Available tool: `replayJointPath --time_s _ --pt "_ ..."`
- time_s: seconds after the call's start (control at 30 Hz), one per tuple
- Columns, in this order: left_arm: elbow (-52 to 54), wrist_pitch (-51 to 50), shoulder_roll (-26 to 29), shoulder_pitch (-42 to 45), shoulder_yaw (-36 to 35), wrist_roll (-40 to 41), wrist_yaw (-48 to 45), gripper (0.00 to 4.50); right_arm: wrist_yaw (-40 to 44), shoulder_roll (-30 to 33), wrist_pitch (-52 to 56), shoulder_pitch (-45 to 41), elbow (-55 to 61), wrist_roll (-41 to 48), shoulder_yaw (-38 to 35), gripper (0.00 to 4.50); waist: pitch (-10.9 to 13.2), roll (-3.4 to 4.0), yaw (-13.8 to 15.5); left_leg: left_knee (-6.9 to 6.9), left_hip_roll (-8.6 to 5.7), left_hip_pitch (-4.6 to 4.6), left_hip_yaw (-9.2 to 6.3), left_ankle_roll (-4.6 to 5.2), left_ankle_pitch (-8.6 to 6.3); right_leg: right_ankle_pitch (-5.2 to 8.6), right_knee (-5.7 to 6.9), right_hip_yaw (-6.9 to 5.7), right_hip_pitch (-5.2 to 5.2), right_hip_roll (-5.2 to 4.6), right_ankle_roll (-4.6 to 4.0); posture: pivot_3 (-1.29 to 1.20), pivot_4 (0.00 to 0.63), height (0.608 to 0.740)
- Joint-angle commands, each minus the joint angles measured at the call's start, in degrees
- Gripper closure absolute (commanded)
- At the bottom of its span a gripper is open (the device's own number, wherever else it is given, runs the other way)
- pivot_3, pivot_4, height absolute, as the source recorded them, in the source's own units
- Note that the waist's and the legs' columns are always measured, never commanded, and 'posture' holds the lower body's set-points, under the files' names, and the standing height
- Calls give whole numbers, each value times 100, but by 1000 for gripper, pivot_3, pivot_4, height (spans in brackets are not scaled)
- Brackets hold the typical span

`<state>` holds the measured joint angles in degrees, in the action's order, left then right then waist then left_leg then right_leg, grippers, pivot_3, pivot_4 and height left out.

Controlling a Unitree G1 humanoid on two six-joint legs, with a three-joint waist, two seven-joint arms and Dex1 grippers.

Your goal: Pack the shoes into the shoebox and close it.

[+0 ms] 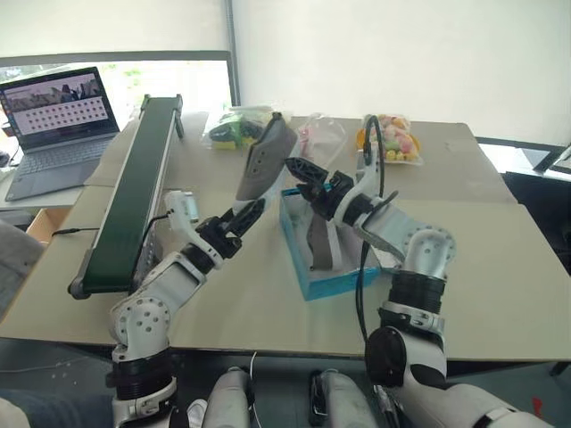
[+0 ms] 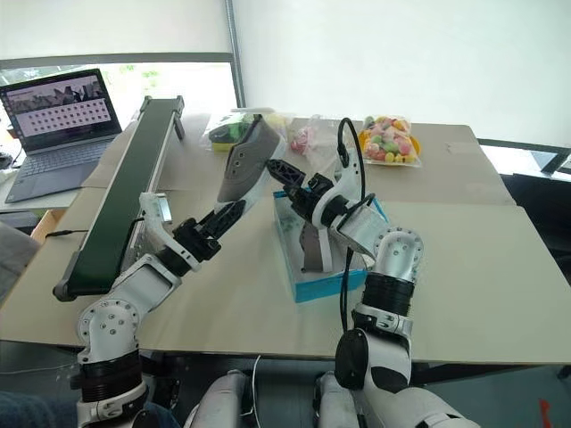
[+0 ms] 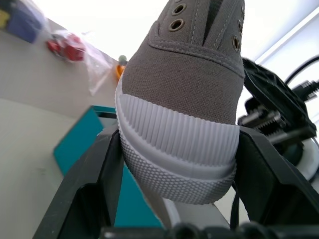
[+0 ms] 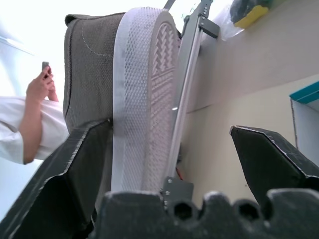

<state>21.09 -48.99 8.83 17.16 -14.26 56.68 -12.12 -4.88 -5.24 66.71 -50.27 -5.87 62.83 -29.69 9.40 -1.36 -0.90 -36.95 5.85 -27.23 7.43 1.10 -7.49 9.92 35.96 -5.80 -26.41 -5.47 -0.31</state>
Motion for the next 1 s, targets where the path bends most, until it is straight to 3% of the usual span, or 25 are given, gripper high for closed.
replayJointPath --time_s 0.03,0.17,0.27,0.53,0.6,0.7,0.87,1.0 --pt "219 7 74 62 176 203 -202 1588 -277 -313 -46 -334 204 449 195 0 0 0 -10 0 0 0 -5 0 0 0 -1 0 1 2 0 0 150 707" --pt "158 57 125 78 202 224 -185 1588 -440 -273 -181 -271 265 577 332 0 0 1 -2 0 -1 -1 -15 1 0 1 0 -1 2 4 0 0 150 707" --pt "102 96 221 82 207 127 -199 1603 -564 -227 -271 -154 355 576 445 693 0 1 12 0 -3 -2 -19 1 0 1 -2 -2 3 2 0 0 150 707" --pt "25 184 381 82 284 -108 -207 1603 -579 -106 -378 -61 409 599 694 3490 0 1 13 0 -3 -3 -46 0 0 1 -6 -4 3 2 0 0 150 707" --pt "34 201 401 64 338 -184 -220 1603 -589 -100 -381 -39 405 597 734 3929 0 2 12 0 -2 -3 -50 0 0 2 -6 -4 2 3 -1 0 150 707" --pt "51 305 431 29 450 -375 -255 1603 -622 -117 -411 -17 402 667 745 3929 1 2 16 2 -2 -3 -51 0 0 4 -7 -4 2 3 -4 0 150 707" --pt "212 418 609 -58 680 -704 -432 64 -898 -111 -683 -108 264 767 528 3996 1 3 13 3 -3 -5 -52 0 0 9 -10 -4 1 2 -12 0 150 707" --pt "317 470 855 -217 842 -947 -656 64 -912 474 -905 -360 -102 465 431 3996 3 6 13 5 -3 -4 -52 0 0 14 -10 -3 0 2 -21 0 150 707"
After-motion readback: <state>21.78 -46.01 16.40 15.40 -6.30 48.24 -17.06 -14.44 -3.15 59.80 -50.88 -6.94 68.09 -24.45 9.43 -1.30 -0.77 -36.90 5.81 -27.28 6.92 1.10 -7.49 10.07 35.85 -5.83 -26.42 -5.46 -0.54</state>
